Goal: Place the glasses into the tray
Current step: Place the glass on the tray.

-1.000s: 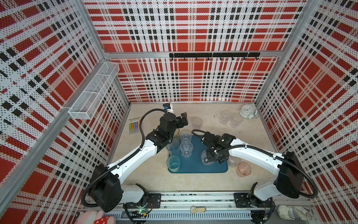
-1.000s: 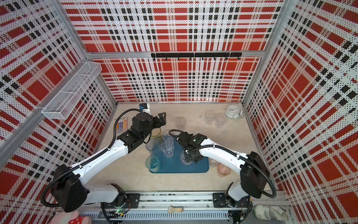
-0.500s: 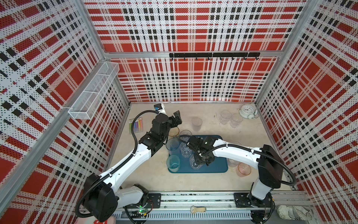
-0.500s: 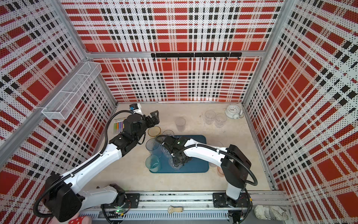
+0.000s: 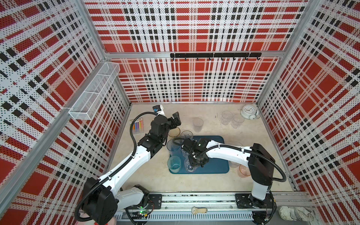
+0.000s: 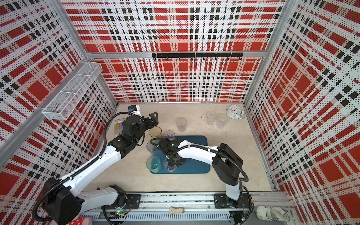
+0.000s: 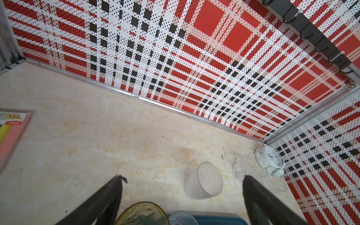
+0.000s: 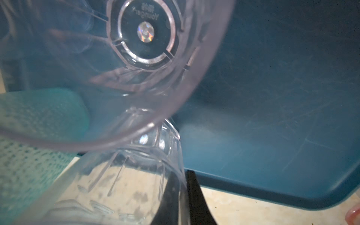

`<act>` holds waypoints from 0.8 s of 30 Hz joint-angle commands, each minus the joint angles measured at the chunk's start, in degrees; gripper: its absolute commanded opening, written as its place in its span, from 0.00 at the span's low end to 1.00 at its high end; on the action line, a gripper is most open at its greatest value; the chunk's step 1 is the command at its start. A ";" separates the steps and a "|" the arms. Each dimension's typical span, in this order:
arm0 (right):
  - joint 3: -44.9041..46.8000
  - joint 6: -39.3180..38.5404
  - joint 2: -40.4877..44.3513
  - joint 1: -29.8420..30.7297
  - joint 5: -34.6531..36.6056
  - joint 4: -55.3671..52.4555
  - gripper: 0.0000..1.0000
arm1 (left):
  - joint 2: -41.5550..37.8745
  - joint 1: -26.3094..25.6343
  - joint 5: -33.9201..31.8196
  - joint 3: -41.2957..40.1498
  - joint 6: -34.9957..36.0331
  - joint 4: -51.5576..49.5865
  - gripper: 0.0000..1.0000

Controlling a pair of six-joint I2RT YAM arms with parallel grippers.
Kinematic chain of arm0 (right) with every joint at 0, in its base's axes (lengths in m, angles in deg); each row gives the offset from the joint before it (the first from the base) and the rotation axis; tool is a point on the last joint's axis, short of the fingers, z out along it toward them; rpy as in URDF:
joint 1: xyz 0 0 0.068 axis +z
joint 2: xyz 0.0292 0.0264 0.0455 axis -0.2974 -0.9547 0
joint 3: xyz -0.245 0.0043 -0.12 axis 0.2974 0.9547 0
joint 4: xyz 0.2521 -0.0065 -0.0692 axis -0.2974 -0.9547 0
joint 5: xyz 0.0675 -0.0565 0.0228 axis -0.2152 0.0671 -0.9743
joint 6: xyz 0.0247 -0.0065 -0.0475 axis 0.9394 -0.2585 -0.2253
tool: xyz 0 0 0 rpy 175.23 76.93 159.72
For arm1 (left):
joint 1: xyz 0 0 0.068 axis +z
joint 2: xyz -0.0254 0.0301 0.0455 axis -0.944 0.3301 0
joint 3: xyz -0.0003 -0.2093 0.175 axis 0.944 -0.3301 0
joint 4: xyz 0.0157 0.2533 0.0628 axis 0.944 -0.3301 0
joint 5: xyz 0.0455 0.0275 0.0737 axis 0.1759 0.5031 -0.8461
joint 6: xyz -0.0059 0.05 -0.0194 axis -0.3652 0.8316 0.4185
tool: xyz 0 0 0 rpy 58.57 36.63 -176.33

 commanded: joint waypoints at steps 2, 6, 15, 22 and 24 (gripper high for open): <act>-1.73 1.04 -0.70 0.73 -1.27 1.53 0.15 | -1.01 0.39 0.85 -0.47 -0.04 1.02 0.98; -3.26 0.74 -1.42 0.76 -1.61 1.66 0.18 | -0.40 0.39 2.18 -0.22 -0.37 1.29 0.98; -3.63 1.08 -1.26 0.69 -1.49 1.83 0.21 | -0.33 0.23 3.21 -0.14 -0.80 1.24 0.98; -5.61 -0.98 2.75 -0.63 0.52 -0.63 0.32 | 0.03 0.21 3.19 0.66 -0.67 1.03 0.98; -5.84 -1.45 4.59 -1.99 0.92 -0.54 0.35 | 0.23 0.05 3.04 1.09 -0.57 0.89 0.98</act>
